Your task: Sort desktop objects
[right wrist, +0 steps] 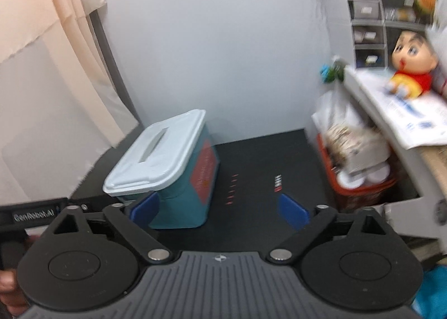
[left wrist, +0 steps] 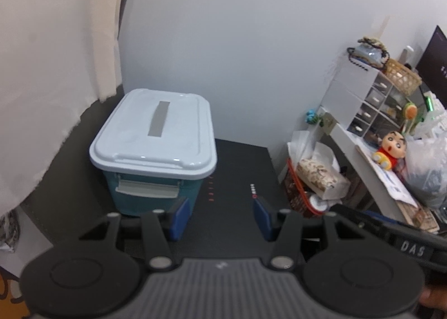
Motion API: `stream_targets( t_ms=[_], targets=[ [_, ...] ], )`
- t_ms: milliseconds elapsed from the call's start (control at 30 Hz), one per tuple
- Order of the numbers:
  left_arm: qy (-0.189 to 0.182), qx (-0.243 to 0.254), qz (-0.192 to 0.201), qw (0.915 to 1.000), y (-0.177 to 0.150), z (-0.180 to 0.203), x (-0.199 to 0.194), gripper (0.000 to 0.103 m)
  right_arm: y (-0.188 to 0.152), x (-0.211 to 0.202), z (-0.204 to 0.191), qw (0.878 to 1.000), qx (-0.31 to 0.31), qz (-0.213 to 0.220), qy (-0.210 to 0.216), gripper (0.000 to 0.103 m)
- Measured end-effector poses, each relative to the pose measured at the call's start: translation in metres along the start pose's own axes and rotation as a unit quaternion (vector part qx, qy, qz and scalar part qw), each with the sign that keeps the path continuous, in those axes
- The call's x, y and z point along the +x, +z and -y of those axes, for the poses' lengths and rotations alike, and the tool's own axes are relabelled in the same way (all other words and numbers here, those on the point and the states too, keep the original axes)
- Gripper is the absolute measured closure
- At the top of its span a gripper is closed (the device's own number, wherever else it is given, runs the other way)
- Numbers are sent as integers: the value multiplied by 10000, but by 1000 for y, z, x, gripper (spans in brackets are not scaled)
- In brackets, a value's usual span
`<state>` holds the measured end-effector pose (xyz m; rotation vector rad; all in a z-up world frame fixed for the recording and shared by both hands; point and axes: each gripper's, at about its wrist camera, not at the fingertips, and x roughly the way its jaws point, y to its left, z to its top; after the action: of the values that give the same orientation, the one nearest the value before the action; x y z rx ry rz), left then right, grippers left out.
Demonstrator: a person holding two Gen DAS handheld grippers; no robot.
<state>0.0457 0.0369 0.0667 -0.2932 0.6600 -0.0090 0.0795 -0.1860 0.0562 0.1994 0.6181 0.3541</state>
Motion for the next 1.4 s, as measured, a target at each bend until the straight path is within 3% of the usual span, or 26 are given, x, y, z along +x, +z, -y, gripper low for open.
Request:
stream_targets(
  t_ms=[300, 567, 800, 1100, 1400],
  targets=[
    [-33, 176, 101, 9998, -17, 18, -18, 49, -10, -29, 6, 9986, -73, 34, -526, 2],
    [-55, 254, 124, 9996, -24, 28, -36, 49, -15, -46, 6, 9975, -251, -24, -668, 2],
    [-37, 381, 29, 9993, -34, 33, -41, 48, -23, -54, -2, 9975, -358, -46, -602, 0],
    [178, 132, -139, 9997, -46, 25, -37, 48, -39, -53, -11, 9971, -491, -213, -543, 0],
    [87, 187, -242, 9995, -57, 26, -32, 48, -50, -50, -3, 9964, -391, -345, -666, 0]
  ],
)
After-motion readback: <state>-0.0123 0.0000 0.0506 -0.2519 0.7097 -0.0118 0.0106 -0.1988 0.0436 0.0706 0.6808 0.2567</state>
